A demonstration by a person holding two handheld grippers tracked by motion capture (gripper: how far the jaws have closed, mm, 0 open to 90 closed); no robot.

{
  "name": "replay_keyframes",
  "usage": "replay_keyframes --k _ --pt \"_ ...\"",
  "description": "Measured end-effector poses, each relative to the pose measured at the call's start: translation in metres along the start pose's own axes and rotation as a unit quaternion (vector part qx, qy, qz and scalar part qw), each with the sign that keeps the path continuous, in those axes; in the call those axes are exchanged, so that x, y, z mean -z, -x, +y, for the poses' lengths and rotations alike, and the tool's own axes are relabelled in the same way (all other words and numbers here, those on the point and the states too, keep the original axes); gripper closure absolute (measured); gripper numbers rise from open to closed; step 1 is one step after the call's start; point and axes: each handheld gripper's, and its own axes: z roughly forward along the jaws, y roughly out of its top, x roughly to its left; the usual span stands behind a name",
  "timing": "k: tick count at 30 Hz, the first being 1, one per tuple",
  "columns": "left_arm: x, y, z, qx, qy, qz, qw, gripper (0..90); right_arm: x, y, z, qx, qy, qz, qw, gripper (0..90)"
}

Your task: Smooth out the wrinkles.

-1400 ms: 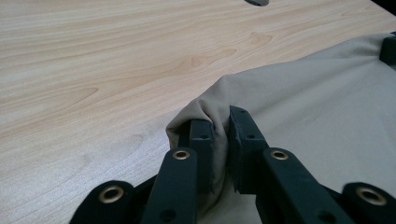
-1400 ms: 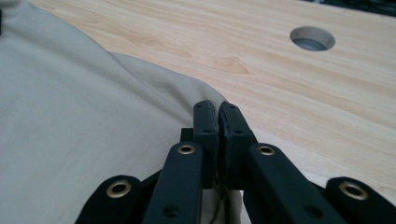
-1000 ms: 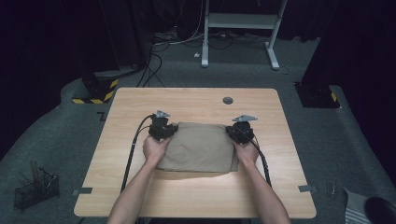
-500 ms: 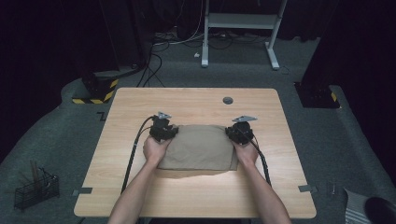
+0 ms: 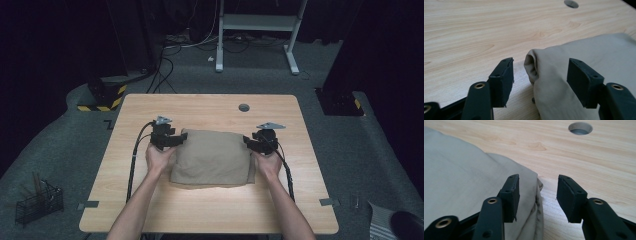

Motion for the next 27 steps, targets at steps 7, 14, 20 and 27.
replay_keyframes --k 7,14,20,27 --pt "0.023 0.026 0.005 -0.026 0.039 -0.038 0.9982 34.2 0.016 -0.018 0.003 0.012 0.035 0.042 0.9984 50.7" --pt "0.000 0.045 -0.003 -0.063 -0.003 -0.069 0.9956 33.5 0.006 -0.042 -0.008 0.035 0.021 0.069 0.9967 49.1" --pt "-0.023 0.019 -0.022 -0.014 -0.038 -0.060 0.9973 34.1 -0.013 -0.024 -0.031 0.004 -0.023 0.064 0.9977 46.9" --pt "0.016 0.027 -0.026 -0.019 0.005 -0.047 0.9987 31.2 0.007 -0.025 -0.038 0.015 -0.003 0.047 0.9988 45.7"
